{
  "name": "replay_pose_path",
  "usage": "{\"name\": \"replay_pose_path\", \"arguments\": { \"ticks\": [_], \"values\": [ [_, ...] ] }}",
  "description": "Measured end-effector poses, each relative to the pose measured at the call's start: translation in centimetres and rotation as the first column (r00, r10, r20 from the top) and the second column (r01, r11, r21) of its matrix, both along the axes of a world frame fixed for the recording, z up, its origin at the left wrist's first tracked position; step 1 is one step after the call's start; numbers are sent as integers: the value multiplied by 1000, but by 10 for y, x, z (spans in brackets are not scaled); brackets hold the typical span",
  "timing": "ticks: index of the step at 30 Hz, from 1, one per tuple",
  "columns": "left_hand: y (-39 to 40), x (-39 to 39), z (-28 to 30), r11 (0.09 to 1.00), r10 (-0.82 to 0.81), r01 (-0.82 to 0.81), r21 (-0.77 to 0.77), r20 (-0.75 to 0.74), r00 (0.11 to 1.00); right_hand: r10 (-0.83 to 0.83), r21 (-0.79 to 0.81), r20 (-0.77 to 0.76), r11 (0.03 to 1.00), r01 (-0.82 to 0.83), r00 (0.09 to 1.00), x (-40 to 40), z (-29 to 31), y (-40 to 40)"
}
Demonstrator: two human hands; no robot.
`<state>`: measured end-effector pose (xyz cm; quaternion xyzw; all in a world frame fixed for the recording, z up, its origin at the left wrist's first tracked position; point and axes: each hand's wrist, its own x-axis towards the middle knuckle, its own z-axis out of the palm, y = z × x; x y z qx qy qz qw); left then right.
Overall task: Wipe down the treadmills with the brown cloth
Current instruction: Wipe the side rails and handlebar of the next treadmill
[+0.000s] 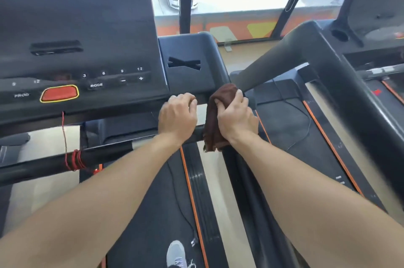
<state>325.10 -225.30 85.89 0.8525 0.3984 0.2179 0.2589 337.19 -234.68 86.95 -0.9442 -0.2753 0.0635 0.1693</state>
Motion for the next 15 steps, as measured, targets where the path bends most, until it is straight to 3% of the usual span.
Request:
{"name": "replay_pose_path", "arguments": {
  "ticks": [9,15],
  "values": [
    [1,3,-14,1000,-12,12,-2,22,1000,-59,52,-157,996,68,986,59,22,105],
    [-1,9,-21,1000,17,-16,-13,44,999,-69,95,-140,992,83,988,89,28,159]
  ]
}}
